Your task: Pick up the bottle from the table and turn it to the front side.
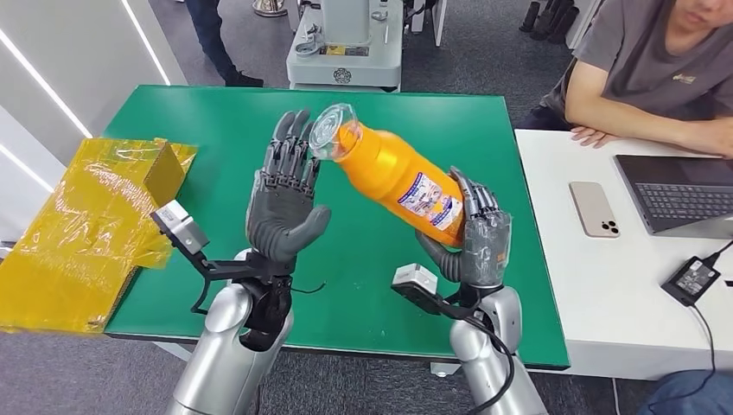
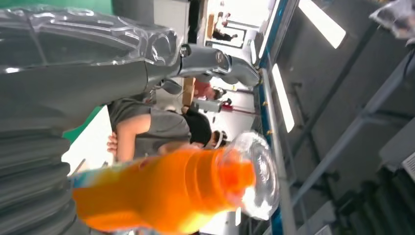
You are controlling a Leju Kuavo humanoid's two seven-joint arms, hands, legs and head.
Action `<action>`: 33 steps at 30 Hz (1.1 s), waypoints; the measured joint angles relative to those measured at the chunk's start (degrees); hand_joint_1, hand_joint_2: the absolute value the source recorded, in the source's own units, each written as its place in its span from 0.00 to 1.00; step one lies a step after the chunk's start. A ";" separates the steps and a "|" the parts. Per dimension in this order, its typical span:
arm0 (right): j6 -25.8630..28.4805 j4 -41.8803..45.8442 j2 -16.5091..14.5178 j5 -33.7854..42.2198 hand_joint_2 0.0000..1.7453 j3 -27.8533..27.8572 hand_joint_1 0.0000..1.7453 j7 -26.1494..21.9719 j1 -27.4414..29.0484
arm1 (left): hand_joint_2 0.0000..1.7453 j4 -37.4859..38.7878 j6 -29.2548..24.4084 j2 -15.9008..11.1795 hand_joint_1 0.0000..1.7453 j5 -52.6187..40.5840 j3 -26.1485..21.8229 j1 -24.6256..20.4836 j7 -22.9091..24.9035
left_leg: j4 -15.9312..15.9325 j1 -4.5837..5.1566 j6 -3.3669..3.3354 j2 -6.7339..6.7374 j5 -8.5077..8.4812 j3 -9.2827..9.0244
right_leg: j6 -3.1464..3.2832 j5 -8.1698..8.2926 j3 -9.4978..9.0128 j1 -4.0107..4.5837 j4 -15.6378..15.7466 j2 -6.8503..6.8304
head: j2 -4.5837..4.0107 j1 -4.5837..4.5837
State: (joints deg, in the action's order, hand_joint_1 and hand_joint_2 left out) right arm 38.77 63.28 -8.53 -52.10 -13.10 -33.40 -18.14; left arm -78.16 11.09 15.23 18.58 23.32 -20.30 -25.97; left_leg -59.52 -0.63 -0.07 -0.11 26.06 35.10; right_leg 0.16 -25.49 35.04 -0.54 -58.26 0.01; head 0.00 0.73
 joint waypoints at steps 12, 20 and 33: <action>-0.48 -4.57 2.50 5.51 1.00 -9.13 1.00 2.14 -2.39 | 1.00 2.21 2.40 -0.31 0.00 -1.92 3.17 -2.85 1.12 | 0.00 0.00 0.00 0.01 0.00 0.02 | 0.00 0.00 0.03 0.00 0.00 0.01 | 0.00 0.00; -5.30 -7.99 4.27 10.87 1.00 -13.79 1.00 1.94 -5.85 | 1.00 3.88 2.42 -0.33 0.00 -3.78 3.81 -4.55 1.06 | -0.02 0.00 0.00 0.01 0.00 0.02 | 0.00 0.01 0.03 0.00 0.00 0.03 | 0.00 -0.01; -13.27 -11.62 6.31 13.79 1.00 -18.14 1.00 -0.11 -9.11 | 1.00 8.10 2.38 -0.82 0.00 -6.41 3.81 -6.08 -0.37 | -0.02 0.00 0.00 0.02 0.00 0.04 | 0.00 0.00 0.07 0.00 0.00 0.05 | 0.00 0.01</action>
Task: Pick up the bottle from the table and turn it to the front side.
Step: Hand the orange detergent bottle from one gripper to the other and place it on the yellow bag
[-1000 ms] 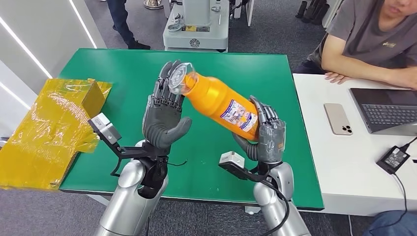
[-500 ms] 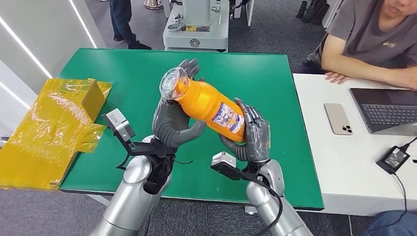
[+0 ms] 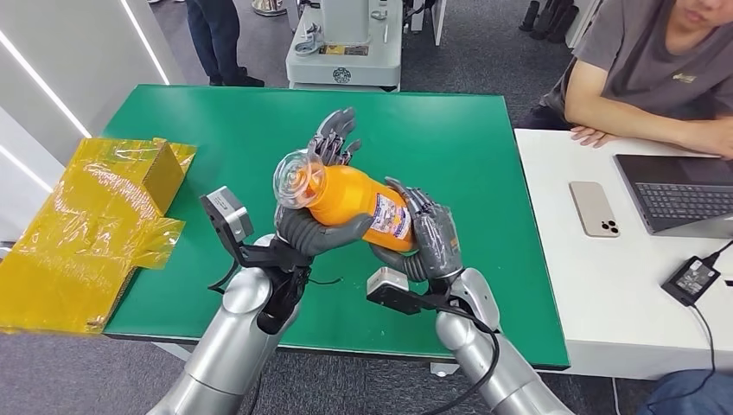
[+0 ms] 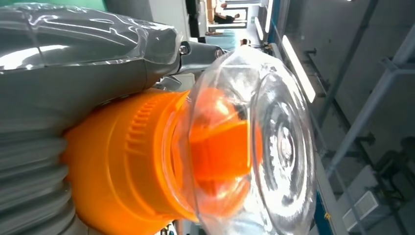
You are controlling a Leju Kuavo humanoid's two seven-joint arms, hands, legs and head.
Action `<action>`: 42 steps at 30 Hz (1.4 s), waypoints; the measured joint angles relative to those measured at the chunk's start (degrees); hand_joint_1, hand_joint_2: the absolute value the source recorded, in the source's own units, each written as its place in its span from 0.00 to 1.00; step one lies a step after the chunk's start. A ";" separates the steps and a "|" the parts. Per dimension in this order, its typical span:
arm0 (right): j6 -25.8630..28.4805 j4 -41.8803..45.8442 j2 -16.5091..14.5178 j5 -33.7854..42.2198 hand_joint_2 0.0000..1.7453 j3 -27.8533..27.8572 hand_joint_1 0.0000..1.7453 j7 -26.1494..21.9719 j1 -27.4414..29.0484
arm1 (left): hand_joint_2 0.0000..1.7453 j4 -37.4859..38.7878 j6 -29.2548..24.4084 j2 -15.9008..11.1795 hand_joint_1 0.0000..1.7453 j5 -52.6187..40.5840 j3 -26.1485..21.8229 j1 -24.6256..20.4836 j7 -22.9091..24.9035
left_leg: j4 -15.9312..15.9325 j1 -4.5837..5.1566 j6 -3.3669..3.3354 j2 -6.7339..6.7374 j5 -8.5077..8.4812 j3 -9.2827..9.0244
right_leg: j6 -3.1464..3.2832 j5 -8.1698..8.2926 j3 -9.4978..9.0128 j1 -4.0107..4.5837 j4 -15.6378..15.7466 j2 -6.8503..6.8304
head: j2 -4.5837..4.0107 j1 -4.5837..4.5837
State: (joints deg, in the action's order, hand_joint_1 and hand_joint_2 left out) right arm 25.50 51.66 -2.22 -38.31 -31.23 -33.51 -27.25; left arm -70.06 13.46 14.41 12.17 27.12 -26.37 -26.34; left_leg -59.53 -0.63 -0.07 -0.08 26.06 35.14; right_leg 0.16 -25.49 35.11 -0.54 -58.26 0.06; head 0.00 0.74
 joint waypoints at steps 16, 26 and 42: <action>-2.77 -1.21 0.79 0.28 1.00 -0.44 1.00 0.12 -0.41 | 1.00 2.04 -0.17 -0.14 0.00 -1.45 -0.01 0.01 -0.86 | 0.00 0.00 0.00 0.00 0.00 0.02 | 0.00 0.00 0.01 0.00 0.00 0.00 | 0.00 -0.01; -6.41 -1.73 0.80 -2.62 1.00 -0.44 1.00 1.61 -1.18 | 1.00 2.26 -5.27 -0.14 0.29 -4.36 -0.91 1.06 -3.10 | 0.00 0.00 0.00 -0.01 0.00 0.02 | 0.00 0.00 0.00 0.00 -0.01 0.00 | 0.00 -0.01; -7.25 -2.52 0.80 -4.26 1.00 0.09 1.00 3.43 -0.51 | 1.00 1.67 -7.86 0.08 1.00 -4.93 -1.49 2.25 -5.09 | 0.00 0.00 0.00 0.00 0.00 0.03 | 0.00 0.00 0.01 0.00 0.00 -0.01 | 0.00 -0.01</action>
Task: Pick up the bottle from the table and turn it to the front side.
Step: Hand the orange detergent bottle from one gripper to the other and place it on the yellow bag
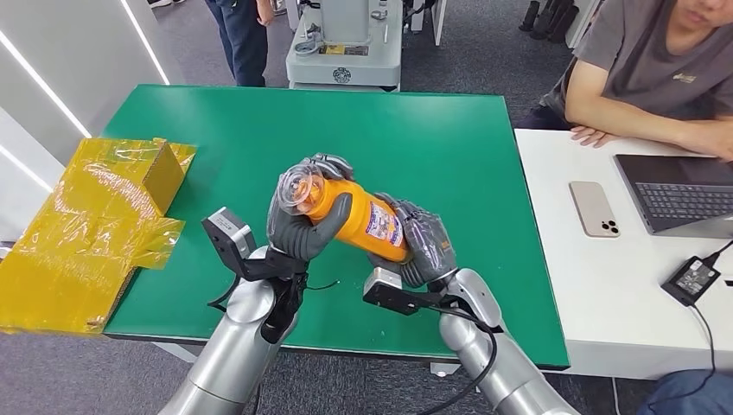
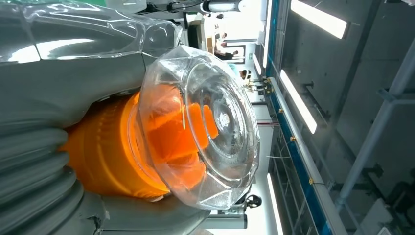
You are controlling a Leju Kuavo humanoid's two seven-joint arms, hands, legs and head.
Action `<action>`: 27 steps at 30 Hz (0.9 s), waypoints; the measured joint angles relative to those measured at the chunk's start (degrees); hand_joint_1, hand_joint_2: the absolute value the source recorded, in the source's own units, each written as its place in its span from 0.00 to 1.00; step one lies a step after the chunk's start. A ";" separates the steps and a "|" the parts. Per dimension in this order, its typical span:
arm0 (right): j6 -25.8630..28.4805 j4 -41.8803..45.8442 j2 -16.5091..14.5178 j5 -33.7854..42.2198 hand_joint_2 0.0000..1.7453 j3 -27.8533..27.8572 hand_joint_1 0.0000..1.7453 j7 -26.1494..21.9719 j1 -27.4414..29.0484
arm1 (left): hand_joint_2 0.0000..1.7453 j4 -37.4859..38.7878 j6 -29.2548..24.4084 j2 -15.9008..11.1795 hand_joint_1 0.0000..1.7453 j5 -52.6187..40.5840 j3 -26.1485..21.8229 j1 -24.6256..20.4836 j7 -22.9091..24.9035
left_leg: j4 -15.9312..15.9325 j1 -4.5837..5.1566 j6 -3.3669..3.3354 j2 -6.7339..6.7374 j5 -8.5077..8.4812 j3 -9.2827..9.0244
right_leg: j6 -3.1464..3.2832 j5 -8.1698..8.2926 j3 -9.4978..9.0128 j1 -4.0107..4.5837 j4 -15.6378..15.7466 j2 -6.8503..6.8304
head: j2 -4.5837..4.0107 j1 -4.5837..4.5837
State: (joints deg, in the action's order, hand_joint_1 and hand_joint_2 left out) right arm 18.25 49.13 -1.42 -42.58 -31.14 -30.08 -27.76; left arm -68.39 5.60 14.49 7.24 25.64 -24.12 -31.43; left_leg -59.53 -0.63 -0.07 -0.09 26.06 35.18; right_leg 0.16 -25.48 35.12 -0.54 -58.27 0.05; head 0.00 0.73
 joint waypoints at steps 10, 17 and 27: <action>-0.04 -0.03 -0.18 -0.75 1.00 0.01 1.00 0.64 0.06 | 1.00 -0.02 -0.35 0.21 1.00 0.08 -0.02 0.01 -0.02 | 0.00 0.00 0.00 -0.01 0.00 0.00 | 0.00 0.00 0.00 0.00 0.00 0.00 | 0.00 0.00; 0.17 -0.04 -0.41 -1.35 1.00 0.02 0.00 1.01 0.08 | 1.00 -0.02 -0.62 0.27 1.00 0.31 -0.04 0.01 -0.08 | 0.00 0.00 0.00 -0.01 0.00 0.00 | 0.00 0.00 0.00 0.00 0.00 0.00 | 0.00 0.00; 3.22 2.77 -1.26 2.48 1.00 0.01 0.00 1.70 1.58 | 1.00 -0.02 -2.13 0.26 1.00 0.85 -0.04 0.00 -0.99 | 0.01 0.00 0.00 -0.01 0.00 0.02 | 0.00 0.00 0.00 0.00 -0.01 -0.01 | 0.00 0.00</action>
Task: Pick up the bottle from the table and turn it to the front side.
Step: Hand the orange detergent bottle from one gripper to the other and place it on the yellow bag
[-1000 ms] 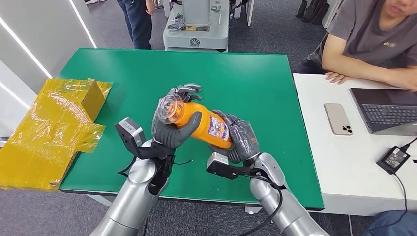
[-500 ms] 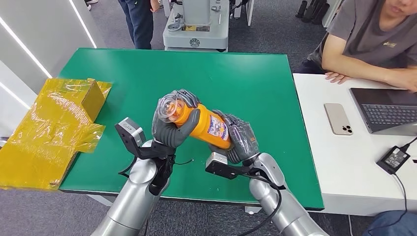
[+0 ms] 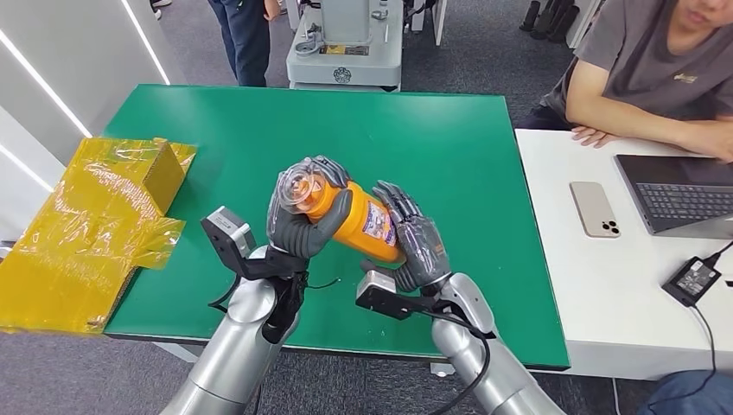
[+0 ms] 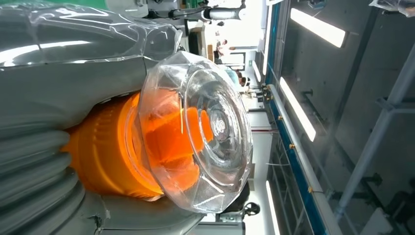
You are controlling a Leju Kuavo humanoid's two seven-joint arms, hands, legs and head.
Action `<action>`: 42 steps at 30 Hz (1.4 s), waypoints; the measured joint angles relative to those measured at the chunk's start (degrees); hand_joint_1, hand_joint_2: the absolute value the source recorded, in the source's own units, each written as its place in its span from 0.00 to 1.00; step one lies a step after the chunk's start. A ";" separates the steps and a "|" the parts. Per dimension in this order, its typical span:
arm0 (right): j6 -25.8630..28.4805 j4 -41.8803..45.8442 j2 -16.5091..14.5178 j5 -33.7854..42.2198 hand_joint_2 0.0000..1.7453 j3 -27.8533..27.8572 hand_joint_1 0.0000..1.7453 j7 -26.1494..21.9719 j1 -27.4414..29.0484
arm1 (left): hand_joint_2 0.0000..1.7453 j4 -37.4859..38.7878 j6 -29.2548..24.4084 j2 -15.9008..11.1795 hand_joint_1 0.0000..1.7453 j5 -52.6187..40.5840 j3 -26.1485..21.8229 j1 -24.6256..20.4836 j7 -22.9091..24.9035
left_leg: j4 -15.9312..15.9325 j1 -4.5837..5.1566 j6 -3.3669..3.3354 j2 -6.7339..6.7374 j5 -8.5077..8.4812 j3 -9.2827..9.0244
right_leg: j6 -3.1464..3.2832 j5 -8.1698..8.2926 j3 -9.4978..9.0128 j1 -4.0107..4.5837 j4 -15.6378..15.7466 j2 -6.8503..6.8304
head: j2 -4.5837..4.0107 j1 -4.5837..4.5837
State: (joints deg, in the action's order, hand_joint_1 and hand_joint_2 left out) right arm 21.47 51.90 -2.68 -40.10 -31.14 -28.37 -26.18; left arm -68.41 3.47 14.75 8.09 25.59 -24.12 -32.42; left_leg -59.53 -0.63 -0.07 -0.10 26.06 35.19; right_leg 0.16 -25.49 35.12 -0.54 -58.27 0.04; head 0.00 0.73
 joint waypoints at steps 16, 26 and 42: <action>6.92 22.64 -0.07 15.43 1.00 0.05 0.00 -1.91 7.01 | 1.00 -0.72 -4.01 -0.59 1.00 -0.33 -0.83 0.71 -0.64 | 0.01 0.00 0.00 0.00 0.00 0.02 | 0.00 -0.01 0.02 0.00 0.00 -0.01 | 0.00 0.00; 8.06 31.64 -0.07 19.69 1.00 -0.62 0.00 -4.37 11.75 | 1.00 -0.72 -6.25 -1.05 1.00 -3.11 -2.75 1.01 -0.69 | 0.02 0.00 0.00 -0.01 0.01 0.03 | 0.00 -0.01 0.02 0.00 0.00 -0.02 | 0.00 -0.01; 10.11 35.27 -0.07 20.23 1.00 -1.29 0.00 -3.47 16.71 | 1.00 -3.68 -14.93 -7.14 1.00 -20.43 -7.03 -1.02 2.64 | 0.07 -0.02 0.03 0.02 -0.02 0.00 | 0.01 -0.01 0.03 0.02 -0.04 0.01 | 0.00 0.00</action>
State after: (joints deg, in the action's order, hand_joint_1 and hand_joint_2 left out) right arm 31.58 87.17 -2.75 -19.87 -32.42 -31.85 -9.47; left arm -72.09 -11.46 7.61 -12.34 18.56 -25.13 -29.78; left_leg -59.46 -0.66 -0.04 -0.08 26.04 35.19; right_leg 0.17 -25.50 35.15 -0.52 -58.31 0.05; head 0.00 0.73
